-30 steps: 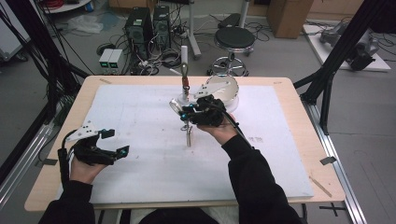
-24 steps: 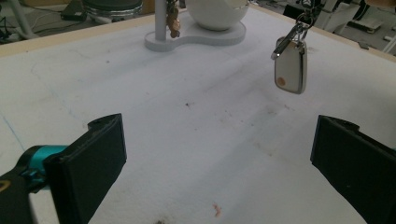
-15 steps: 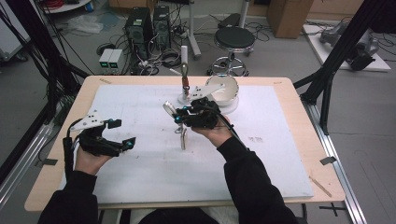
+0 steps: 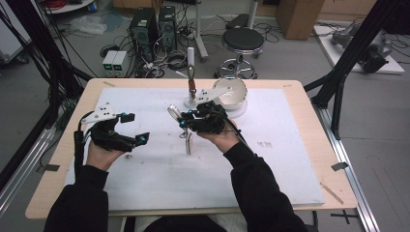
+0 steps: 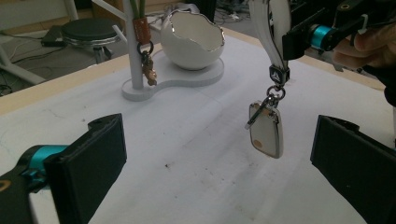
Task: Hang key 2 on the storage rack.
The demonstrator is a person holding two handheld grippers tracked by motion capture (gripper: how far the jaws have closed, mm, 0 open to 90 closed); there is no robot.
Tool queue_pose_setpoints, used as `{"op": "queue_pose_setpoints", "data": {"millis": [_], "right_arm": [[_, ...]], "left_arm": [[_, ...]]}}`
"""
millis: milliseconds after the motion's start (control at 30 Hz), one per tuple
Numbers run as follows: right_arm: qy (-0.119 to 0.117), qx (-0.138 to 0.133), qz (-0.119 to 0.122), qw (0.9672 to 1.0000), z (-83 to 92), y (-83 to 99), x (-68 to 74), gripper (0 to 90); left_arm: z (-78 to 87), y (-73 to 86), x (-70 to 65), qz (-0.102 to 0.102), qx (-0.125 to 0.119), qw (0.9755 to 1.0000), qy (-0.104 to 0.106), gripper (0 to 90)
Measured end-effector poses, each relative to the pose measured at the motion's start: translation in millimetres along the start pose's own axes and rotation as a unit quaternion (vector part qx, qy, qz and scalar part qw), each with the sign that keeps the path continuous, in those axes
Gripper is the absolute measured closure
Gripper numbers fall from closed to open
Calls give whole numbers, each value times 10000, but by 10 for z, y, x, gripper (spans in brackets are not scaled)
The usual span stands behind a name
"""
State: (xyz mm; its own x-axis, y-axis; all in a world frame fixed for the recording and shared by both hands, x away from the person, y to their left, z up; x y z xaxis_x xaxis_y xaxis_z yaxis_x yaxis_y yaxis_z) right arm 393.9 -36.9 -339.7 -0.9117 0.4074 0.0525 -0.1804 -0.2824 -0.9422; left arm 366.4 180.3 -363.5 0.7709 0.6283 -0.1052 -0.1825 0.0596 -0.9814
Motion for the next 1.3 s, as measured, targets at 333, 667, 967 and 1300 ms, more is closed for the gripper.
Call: {"op": "queue_pose_setpoints", "data": {"millis": [333, 667, 967, 1300], "right_arm": [[-2, 13, -6, 10000, -2, 1, 9, 753], [-38, -9, 14, 10000, 9, -9, 30, 753], [-65, -16, 12, 10000, 20, -12, 30, 752], [-41, 5, 18, 10000, -2, -7, 38, 753]], "left_arm": [[-245, -129, -23, -61, 99, 9996, 248, 67], [-437, -352, -122, -137, -26, 9986, 513, 73], [-568, -474, -209, -177, 9, 9964, 825, 136], [-645, -468, -266, -78, 4, 9943, 1059, 279]]}}
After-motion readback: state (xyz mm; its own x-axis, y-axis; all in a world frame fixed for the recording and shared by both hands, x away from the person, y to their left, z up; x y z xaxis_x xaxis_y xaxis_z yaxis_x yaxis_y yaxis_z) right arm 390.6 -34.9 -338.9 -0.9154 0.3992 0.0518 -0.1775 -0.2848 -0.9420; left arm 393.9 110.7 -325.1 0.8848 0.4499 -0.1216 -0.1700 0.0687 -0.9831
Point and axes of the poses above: each handheld gripper's, and its own axes: z roughly backward along the jaws, y roughly out of its underside, x roughly to its left, the point moved 6 cm from there along -z, roughly forward along the jaws, and after that the axes turned 10 degrees about -x, right-handed, at the moved point
